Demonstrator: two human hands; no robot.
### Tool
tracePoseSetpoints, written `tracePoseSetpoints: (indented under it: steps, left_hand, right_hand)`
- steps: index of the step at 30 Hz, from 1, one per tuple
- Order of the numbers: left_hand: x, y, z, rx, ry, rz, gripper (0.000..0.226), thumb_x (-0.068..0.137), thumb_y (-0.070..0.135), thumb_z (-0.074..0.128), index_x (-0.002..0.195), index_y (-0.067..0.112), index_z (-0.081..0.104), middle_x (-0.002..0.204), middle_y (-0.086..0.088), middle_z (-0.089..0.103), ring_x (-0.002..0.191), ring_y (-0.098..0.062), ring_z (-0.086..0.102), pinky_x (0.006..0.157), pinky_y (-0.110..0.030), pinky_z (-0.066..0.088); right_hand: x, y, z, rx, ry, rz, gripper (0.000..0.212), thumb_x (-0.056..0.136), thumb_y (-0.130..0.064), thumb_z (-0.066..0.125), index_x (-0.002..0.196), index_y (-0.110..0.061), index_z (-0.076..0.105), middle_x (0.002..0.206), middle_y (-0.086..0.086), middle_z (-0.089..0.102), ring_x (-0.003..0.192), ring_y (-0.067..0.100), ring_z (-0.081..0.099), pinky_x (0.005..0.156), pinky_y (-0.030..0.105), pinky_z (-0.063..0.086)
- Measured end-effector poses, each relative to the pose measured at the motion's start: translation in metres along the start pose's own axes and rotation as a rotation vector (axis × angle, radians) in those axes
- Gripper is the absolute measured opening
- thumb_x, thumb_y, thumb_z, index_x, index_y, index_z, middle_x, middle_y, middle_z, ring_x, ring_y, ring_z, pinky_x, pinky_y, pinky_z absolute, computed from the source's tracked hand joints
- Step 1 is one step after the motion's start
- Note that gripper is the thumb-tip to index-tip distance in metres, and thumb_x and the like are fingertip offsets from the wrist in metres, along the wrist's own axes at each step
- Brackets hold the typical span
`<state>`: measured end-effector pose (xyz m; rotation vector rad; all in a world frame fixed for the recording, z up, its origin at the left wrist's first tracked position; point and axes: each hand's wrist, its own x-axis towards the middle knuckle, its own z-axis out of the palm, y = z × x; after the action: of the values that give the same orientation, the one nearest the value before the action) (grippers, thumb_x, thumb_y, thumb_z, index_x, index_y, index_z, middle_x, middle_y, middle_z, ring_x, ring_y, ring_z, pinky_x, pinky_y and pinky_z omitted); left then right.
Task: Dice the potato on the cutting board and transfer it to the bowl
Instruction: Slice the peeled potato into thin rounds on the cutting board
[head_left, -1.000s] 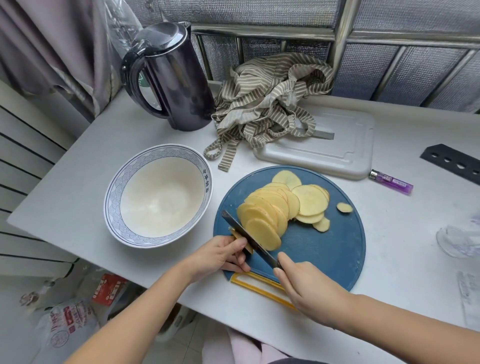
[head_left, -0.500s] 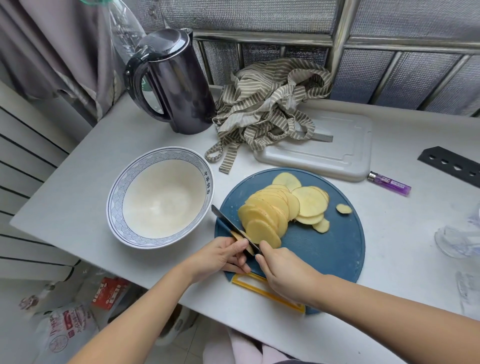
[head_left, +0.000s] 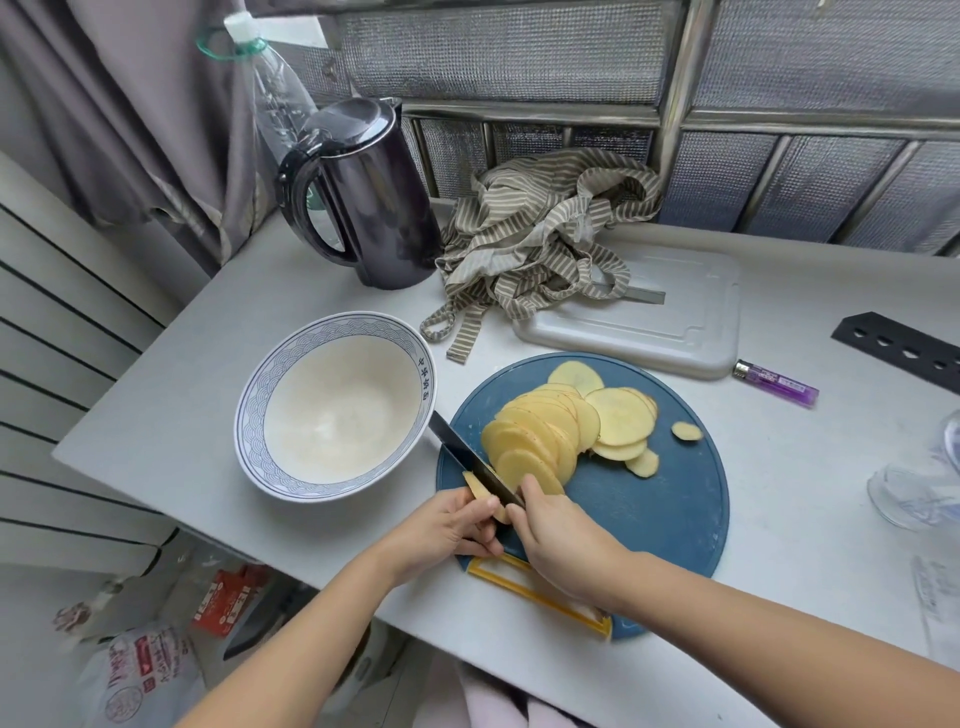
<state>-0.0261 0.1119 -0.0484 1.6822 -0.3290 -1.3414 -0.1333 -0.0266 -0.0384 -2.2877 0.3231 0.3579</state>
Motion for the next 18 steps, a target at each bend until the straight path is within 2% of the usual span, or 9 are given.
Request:
tracePoseSetpoints:
  steps: [4, 6, 7, 9, 10, 13, 15, 18]
  left_hand:
    - [0.000, -0.001, 0.001, -0.073, 0.033, -0.010, 0.027, 0.100, 0.031, 0.046, 0.087, 0.009, 0.055, 0.070, -0.002, 0.056, 0.074, -0.017, 0.067, 0.073, -0.025, 0.054]
    - [0.001, -0.001, 0.000, -0.111, 0.014, -0.020, 0.030, 0.093, 0.037, 0.051, 0.087, 0.008, 0.054, 0.069, 0.000, 0.057, 0.075, -0.016, 0.067, 0.070, -0.024, 0.053]
    - [0.001, -0.002, -0.001, -0.133, 0.005, -0.024, 0.032, 0.089, 0.039, 0.052, 0.089, 0.007, 0.054, 0.069, 0.000, 0.058, 0.076, -0.017, 0.067, 0.070, -0.025, 0.053]
    - [0.002, -0.003, -0.003, -0.172, -0.006, -0.033, 0.036, 0.086, 0.041, 0.054, 0.093, 0.005, 0.053, 0.069, 0.000, 0.058, 0.077, -0.018, 0.067, 0.072, -0.026, 0.054]
    - [0.002, -0.004, -0.004, -0.186, -0.009, -0.037, 0.036, 0.086, 0.041, 0.054, 0.093, 0.005, 0.052, 0.069, 0.000, 0.058, 0.078, -0.018, 0.067, 0.073, -0.027, 0.054]
    - [0.002, -0.004, -0.004, -0.221, -0.018, -0.041, 0.035, 0.085, 0.040, 0.055, 0.091, 0.006, 0.053, 0.071, -0.002, 0.060, 0.081, -0.019, 0.067, 0.075, -0.028, 0.055]
    - [0.002, -0.004, -0.005, -0.233, -0.017, -0.046, 0.036, 0.084, 0.040, 0.055, 0.092, 0.005, 0.054, 0.074, -0.003, 0.063, 0.086, -0.021, 0.068, 0.079, -0.030, 0.055]
    - [0.002, -0.005, -0.006, -0.225, -0.016, -0.055, 0.039, 0.083, 0.043, 0.055, 0.094, 0.005, 0.057, 0.079, -0.006, 0.068, 0.091, -0.022, 0.068, 0.082, -0.031, 0.054]
  right_hand:
    - [-0.010, -0.003, 0.001, 0.057, 0.039, -0.029, 0.017, 0.102, -0.034, 0.036, 0.110, -0.020, 0.034, 0.085, 0.011, 0.060, 0.075, 0.033, 0.056, 0.069, 0.045, 0.047]
    - [-0.014, 0.000, -0.001, 0.051, 0.044, -0.035, 0.019, 0.100, -0.032, 0.040, 0.118, -0.025, 0.036, 0.091, 0.010, 0.063, 0.080, 0.031, 0.058, 0.072, 0.042, 0.049]
    - [-0.015, 0.004, -0.003, 0.046, 0.044, -0.036, 0.019, 0.099, -0.032, 0.042, 0.117, -0.027, 0.040, 0.089, 0.005, 0.063, 0.079, 0.027, 0.058, 0.070, 0.038, 0.048]
    - [-0.016, 0.008, -0.009, 0.077, 0.040, -0.016, 0.010, 0.099, -0.030, 0.045, 0.107, -0.029, 0.049, 0.079, -0.006, 0.059, 0.074, 0.018, 0.055, 0.059, 0.019, 0.041]
    - [-0.016, 0.008, -0.012, 0.104, 0.035, 0.002, 0.007, 0.098, -0.030, 0.046, 0.100, -0.028, 0.053, 0.075, -0.010, 0.056, 0.071, 0.013, 0.053, 0.056, 0.016, 0.038]
    - [-0.015, 0.009, -0.023, 0.216, -0.014, 0.079, 0.014, 0.097, -0.025, 0.047, 0.090, -0.016, 0.055, 0.067, -0.008, 0.053, 0.052, 0.004, 0.048, 0.048, 0.016, 0.035]
    - [-0.017, 0.010, -0.030, 0.428, -0.100, 0.155, 0.015, 0.096, -0.021, 0.047, 0.091, -0.007, 0.051, 0.058, -0.003, 0.048, 0.037, 0.006, 0.041, 0.038, 0.020, 0.034]
    - [-0.023, 0.013, -0.039, 0.689, -0.203, 0.222, 0.017, 0.097, -0.019, 0.046, 0.100, -0.002, 0.047, 0.057, 0.003, 0.043, 0.037, 0.016, 0.036, 0.036, 0.022, 0.032]
